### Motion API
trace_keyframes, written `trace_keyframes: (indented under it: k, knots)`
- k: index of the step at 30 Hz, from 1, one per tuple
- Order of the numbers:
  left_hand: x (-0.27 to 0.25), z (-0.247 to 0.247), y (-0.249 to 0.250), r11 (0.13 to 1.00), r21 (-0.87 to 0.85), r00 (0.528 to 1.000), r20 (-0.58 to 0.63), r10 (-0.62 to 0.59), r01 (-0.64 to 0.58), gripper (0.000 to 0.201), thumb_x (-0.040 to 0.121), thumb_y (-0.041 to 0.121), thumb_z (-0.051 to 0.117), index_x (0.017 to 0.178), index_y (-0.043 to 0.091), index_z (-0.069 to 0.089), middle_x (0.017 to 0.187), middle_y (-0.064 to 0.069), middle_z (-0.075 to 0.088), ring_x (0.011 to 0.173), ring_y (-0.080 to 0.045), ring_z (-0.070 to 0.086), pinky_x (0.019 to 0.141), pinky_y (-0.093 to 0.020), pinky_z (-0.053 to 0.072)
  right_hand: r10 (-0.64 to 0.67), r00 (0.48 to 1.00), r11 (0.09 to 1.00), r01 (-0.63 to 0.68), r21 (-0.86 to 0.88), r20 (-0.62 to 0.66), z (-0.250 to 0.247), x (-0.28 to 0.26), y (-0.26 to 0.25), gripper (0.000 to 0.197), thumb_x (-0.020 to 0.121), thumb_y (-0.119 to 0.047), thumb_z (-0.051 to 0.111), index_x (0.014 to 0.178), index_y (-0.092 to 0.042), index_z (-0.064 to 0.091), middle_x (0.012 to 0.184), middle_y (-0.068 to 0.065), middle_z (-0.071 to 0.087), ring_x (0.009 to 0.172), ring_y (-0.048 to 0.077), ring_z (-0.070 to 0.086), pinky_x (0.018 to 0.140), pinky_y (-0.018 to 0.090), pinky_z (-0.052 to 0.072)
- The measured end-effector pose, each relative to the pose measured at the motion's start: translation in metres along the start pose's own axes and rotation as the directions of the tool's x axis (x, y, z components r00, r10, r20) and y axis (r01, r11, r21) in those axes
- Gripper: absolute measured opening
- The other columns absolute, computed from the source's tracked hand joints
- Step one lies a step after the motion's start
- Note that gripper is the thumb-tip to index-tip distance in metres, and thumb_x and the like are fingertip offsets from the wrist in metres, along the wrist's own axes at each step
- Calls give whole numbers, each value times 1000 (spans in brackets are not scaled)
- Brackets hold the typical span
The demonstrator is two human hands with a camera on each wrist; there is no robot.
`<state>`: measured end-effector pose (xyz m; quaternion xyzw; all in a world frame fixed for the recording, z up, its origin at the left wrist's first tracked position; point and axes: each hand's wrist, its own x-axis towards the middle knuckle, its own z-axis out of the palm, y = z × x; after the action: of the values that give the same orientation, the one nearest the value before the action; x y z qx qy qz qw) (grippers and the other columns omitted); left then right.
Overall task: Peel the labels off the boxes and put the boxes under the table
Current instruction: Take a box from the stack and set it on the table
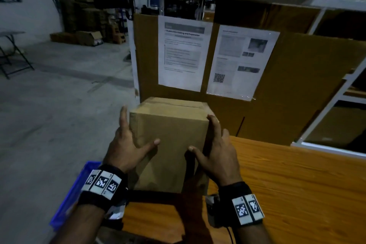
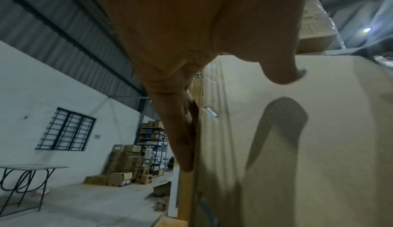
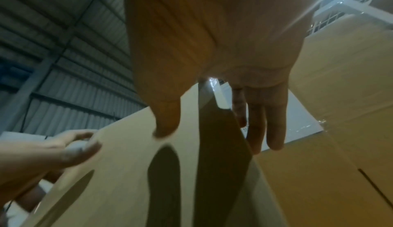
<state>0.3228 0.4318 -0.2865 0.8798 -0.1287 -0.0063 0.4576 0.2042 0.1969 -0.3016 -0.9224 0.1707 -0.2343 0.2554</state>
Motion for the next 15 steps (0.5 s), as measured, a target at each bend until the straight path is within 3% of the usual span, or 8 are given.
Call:
trace_keyframes:
  k: [2, 4, 6, 8, 10, 12, 15]
  knots:
    - [4, 0, -3, 998, 65, 1000, 15, 10, -11, 121, 75, 71, 75, 150, 61, -19, 153, -18, 44, 127, -44, 56, 101, -66, 49, -9, 998, 1000, 11, 23, -63, 1, 2, -1, 93, 82, -71, 72, 154, -43, 20, 127, 0, 44, 100, 18, 59, 78, 37, 62]
    - [6, -1, -7, 999, 16, 999, 38, 28, -29, 95, 79, 80, 58, 151, 56, 1, 148, -14, 52, 118, -40, 62, 93, -62, 55, 6, 994, 998, 1, 69, -105, 2, 6, -4, 77, 83, -76, 65, 142, -34, 37, 126, -3, 43, 100, 14, 57, 77, 32, 60]
    - [7, 1, -10, 999, -34, 1000, 25, 19, -18, 71, 81, 83, 43, 139, 45, 26, 135, -10, 62, 107, -32, 67, 83, -52, 60, 53, 994, 993, -43, 111, -94, 6, 9, -6, 65, 86, -78, 58, 126, -28, 48, 120, -4, 46, 98, 9, 56, 77, 27, 57]
    - [7, 6, -11, 1000, -18, 1000, -20, -11, 11, 61, 84, 79, 40, 123, 33, 41, 120, -7, 65, 98, -24, 66, 75, -39, 55, 119, 991, 989, -114, 96, -58, 13, 9, -5, 58, 88, -78, 55, 115, -27, 53, 116, -3, 50, 94, 6, 54, 75, 24, 53]
    - [8, 9, -12, 999, 25, 996, -77, -45, 47, 54, 92, 70, 49, 124, 27, 44, 119, -8, 64, 95, -21, 62, 73, -35, 49, 176, 981, 984, -173, 38, -88, 18, 9, -2, 64, 88, -79, 55, 120, -24, 52, 118, 0, 50, 96, 9, 52, 75, 25, 51]
    - [13, 9, -18, 996, 78, 996, -80, -45, 51, 61, 95, 67, 53, 141, 30, 40, 129, -8, 62, 106, -25, 61, 81, -38, 49, 204, 972, 978, -206, -9, -118, 17, 11, 1, 83, 85, -81, 58, 139, -20, 44, 126, 5, 49, 105, 16, 53, 79, 28, 49]
    - [24, 1, -26, 990, 137, 997, 72, 11, -21, 79, 89, 81, 50, 155, 45, 27, 141, -1, 55, 122, -28, 57, 100, -44, 49, 263, 965, 965, -263, 17, 3, 8, 19, 7, 112, 79, -83, 65, 164, -30, 13, 140, 11, 43, 124, 29, 51, 93, 37, 49]
